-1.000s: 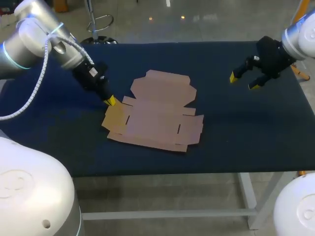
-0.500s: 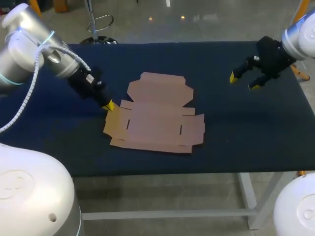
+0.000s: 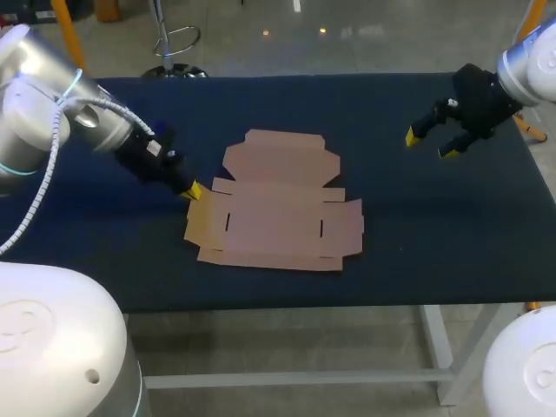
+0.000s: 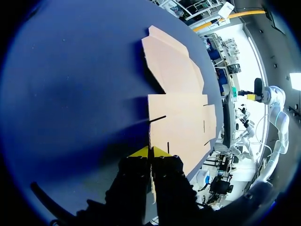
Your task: Assemble the packaging by folding the flat box into shape, placing the metal phone stand inside, and closing the box properly
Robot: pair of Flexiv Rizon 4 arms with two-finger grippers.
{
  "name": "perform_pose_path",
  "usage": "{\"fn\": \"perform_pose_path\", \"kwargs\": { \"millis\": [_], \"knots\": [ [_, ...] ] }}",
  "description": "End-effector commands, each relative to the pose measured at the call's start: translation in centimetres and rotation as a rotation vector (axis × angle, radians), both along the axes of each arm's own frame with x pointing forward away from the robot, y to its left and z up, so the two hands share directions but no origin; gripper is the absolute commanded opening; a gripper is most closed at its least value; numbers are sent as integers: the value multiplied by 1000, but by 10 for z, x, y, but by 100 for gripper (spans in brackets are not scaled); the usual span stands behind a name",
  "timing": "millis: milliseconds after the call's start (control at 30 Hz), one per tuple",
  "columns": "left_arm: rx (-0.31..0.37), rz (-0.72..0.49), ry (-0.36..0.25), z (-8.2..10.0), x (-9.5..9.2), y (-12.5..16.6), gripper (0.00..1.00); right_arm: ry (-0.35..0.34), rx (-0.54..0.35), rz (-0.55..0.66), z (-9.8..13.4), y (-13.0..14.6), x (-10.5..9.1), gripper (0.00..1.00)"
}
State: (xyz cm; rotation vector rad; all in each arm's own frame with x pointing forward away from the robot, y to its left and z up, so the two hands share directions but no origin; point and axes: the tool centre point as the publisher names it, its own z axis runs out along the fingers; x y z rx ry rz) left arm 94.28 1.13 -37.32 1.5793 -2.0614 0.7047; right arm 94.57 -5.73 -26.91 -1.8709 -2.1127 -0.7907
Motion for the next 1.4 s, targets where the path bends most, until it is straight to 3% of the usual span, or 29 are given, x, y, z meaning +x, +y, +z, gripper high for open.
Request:
{"fn": "perform_pose_path", "kwargs": {
  "millis": [33, 467, 500, 533, 567, 600, 800, 1167, 1400],
  "knots": [
    [-10, 26, 8, -3, -2, 3, 0, 4, 1, 3, 2, -1, -1, 100],
    [-13, 59, 13, -5, -5, 7, 0, 4, 1, 3, 2, -1, -1, 100],
    [-14, 58, 13, -5, -5, 7, 17, 4, 1, 3, 2, -1, -1, 100],
    [-14, 56, 12, -5, -5, 7, 42, 4, 1, 3, 2, -1, -1, 100],
    [-13, 55, 10, -3, -4, 7, 79, 4, 1, 3, 2, -1, -1, 100],
    [-12, 53, 6, -2, -4, 7, 100, 4, 1, 3, 2, -1, -1, 100],
    [20, 61, -39, 15, -2, 15, 100, 4, 1, 3, 2, -1, -1, 100],
    [99, 126, -162, 71, 5, 43, 100, 4, 1, 3, 2, -1, -1, 100],
    [111, 124, -188, 85, 12, 43, 100, 7, 9, -10, 1, 1, 1, 100]
  ]
}}
